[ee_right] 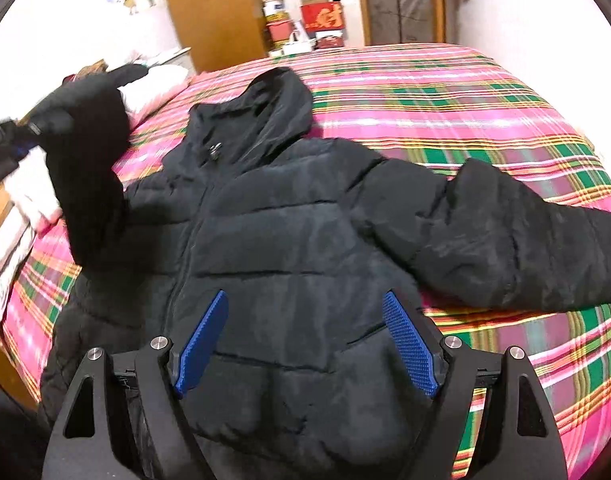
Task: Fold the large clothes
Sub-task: 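Carry the sleeve across the jacket front with the left gripper and release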
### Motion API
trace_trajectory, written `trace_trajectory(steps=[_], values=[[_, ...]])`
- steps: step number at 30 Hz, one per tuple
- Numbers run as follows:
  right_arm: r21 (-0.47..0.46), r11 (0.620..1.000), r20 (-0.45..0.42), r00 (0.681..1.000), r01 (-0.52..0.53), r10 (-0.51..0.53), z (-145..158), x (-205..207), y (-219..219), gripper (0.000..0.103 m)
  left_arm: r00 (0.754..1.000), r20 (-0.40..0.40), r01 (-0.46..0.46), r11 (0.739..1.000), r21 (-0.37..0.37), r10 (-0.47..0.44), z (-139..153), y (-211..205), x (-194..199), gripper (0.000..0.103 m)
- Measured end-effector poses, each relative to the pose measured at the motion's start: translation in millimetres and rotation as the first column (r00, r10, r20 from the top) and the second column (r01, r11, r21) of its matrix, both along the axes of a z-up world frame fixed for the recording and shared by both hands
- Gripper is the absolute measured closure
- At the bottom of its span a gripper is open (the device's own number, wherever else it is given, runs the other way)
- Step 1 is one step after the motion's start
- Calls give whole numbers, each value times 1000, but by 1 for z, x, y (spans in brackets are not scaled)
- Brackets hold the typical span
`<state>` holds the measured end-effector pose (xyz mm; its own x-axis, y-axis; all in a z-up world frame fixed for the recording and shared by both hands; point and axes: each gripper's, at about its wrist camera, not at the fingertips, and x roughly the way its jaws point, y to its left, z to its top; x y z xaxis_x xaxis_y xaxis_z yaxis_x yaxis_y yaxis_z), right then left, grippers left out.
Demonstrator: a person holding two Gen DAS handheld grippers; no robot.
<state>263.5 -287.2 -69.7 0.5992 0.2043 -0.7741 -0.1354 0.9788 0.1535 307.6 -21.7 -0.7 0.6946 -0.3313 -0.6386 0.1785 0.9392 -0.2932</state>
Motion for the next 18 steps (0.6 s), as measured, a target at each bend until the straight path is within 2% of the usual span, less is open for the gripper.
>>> trace_trajectory(steps=[6, 9, 10, 11, 14, 18], values=[[27, 998, -32, 998, 61, -60, -4, 9, -21, 23, 989, -111, 102, 993, 52, -96, -66, -54, 8, 91], [28, 997, -34, 997, 69, -68, -5, 11, -25, 23, 977, -161, 148, 987, 56, -138, -91, -68, 10, 84], [23, 997, -31, 997, 70, -69, -5, 11, -25, 23, 974, -171, 162, 985, 58, -150, -97, -72, 12, 78], [15, 997, -28, 997, 72, -71, -6, 12, -25, 23, 969, -181, 177, 983, 54, -165, -100, -73, 10, 67], [12, 997, -21, 997, 80, -80, -7, 14, -27, 23, 956, -200, 218, 976, -5, -214, -102, -79, 8, 45], [19, 994, 5, 994, 107, -107, -2, 13, -35, 23, 949, -156, 271, 962, -38, -273, -81, -83, -10, 39]])
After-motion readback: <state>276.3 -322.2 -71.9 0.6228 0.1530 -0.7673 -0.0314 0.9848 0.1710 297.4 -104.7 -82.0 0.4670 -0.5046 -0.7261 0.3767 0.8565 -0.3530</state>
